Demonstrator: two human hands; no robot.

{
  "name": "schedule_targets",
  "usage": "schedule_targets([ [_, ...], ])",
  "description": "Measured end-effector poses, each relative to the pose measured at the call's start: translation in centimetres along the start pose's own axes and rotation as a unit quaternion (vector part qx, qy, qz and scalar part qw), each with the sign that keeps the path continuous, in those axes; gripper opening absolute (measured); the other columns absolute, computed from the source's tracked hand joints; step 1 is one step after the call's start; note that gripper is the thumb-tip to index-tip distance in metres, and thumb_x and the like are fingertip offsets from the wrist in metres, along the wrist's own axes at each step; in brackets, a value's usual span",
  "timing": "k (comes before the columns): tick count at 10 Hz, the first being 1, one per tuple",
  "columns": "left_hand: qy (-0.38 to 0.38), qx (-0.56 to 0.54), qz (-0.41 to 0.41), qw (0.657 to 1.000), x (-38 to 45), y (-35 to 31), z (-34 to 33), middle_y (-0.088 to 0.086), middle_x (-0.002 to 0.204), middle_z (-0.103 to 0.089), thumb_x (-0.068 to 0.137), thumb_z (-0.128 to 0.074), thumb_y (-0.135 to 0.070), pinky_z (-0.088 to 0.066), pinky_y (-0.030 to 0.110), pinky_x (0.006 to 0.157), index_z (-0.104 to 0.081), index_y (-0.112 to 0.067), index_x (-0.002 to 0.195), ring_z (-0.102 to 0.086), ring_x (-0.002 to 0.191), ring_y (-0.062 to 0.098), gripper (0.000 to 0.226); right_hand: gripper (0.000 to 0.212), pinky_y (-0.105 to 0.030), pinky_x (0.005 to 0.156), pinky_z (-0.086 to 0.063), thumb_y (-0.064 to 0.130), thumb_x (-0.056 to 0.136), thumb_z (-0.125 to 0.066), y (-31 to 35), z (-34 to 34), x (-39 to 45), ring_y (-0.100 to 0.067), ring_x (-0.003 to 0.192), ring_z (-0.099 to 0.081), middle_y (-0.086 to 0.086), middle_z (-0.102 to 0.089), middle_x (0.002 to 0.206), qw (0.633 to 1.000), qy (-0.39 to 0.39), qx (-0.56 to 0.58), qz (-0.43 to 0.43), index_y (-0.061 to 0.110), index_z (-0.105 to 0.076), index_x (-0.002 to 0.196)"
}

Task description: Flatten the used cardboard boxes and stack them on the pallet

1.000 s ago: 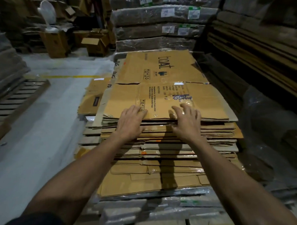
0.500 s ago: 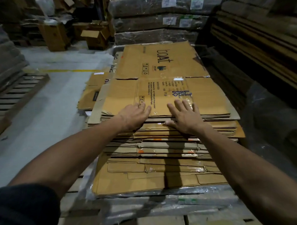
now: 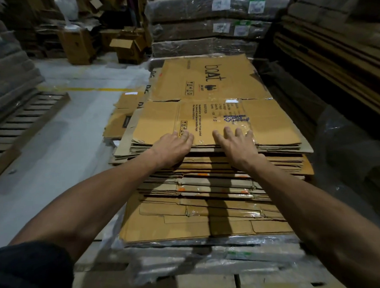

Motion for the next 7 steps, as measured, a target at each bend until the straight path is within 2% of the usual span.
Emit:
schedule_targets([
  [1, 0.006, -0.017, 0.003, 1.000, -1.0, -0.7, -1.1, 0.022, 0.163, -0.013, 0.099, -0.054, -0.007, -0.048, 0.042, 0.102, -0.005, -0.003, 0.156, -0.029, 0.145, 0.041, 0.075, 0.089, -0.069, 0.108, -0.032, 0.027, 0.094, -0.066, 0.7, -1.0, -1.3, -0.049, 0.139, -0.031, -0.021, -0.021, 0.157, 1.000, 0.016, -0.018, 0.002, 0.024, -0.003, 0.157],
  [2, 0.027, -0.061, 0.012, 0.998, -1.6, -0.9, -2.1, 0.017, 0.165, -0.012, 0.101, -0.053, -0.018, -0.046, 0.044, 0.106, -0.008, -0.008, 0.157, -0.026, 0.147, 0.038, 0.073, 0.092, -0.070, 0.110, -0.029, 0.026, 0.095, -0.063, 1.1, -1.7, -1.8, -0.051, 0.143, -0.022, -0.023, -0.011, 0.161, 0.998, 0.050, -0.017, 0.022, 0.022, 0.003, 0.158],
  [3, 0.019, -0.109, 0.025, 0.994, -1.8, -0.7, -1.9, 0.013, 0.166, -0.013, 0.105, -0.044, -0.034, -0.041, 0.045, 0.112, -0.011, -0.012, 0.158, -0.022, 0.149, 0.035, 0.066, 0.090, -0.070, 0.114, -0.022, 0.030, 0.097, -0.058, 1.0, -1.5, -2.1, -0.050, 0.148, -0.011, -0.020, -0.002, 0.164, 0.994, 0.099, 0.023, 0.031, 0.023, 0.006, 0.159],
  [4, 0.001, -0.153, 0.067, 0.986, -2.5, -0.8, -1.4, 0.010, 0.166, -0.013, 0.104, -0.046, -0.033, -0.030, 0.044, 0.119, -0.013, -0.014, 0.158, -0.017, 0.151, 0.032, 0.066, 0.086, -0.068, 0.117, -0.015, 0.031, 0.096, -0.057, 1.4, -0.9, -2.7, -0.047, 0.150, -0.007, -0.019, -0.002, 0.165, 0.996, 0.074, 0.059, 0.008, 0.022, 0.001, 0.160],
  [5, -0.030, -0.207, 0.098, 0.973, -3.6, -1.3, -1.0, 0.009, 0.164, -0.020, 0.104, -0.047, -0.035, -0.024, 0.042, 0.122, -0.021, -0.014, 0.156, -0.020, 0.151, 0.029, 0.062, 0.078, -0.063, 0.120, -0.012, 0.032, 0.094, -0.057, 2.6, -0.7, -3.8, -0.040, 0.151, -0.007, -0.017, -0.008, 0.165, 0.992, 0.023, 0.122, -0.015, 0.020, -0.012, 0.158],
  [6, -0.079, -0.248, 0.116, 0.959, -4.9, -1.5, -0.7, 0.009, 0.161, -0.028, 0.103, -0.048, -0.034, -0.024, 0.042, 0.122, -0.031, -0.014, 0.153, -0.025, 0.148, 0.026, 0.056, 0.066, -0.053, 0.120, -0.019, 0.033, 0.091, -0.059, 2.7, 0.2, -6.3, -0.031, 0.147, -0.021, -0.011, -0.026, 0.159, 0.981, -0.066, 0.178, -0.049, 0.019, -0.032, 0.150],
  [7, -0.093, -0.305, 0.127, 0.939, -6.5, -1.9, -0.8, 0.010, 0.159, -0.033, 0.103, -0.047, -0.032, -0.026, 0.045, 0.120, -0.038, -0.011, 0.150, -0.026, 0.148, 0.026, 0.053, 0.059, -0.049, 0.119, -0.025, 0.036, 0.093, -0.060, 2.8, -0.2, -9.1, -0.030, 0.146, -0.030, -0.010, -0.036, 0.156, 0.960, -0.091, 0.243, -0.104, 0.016, -0.043, 0.146],
])
Point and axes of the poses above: each hand's wrist, its own x-axis towards the middle knuckle, its own z-axis out of the back of the hand, y = z × x, the point moved 10 cm from there along x, towards the middle knuckle
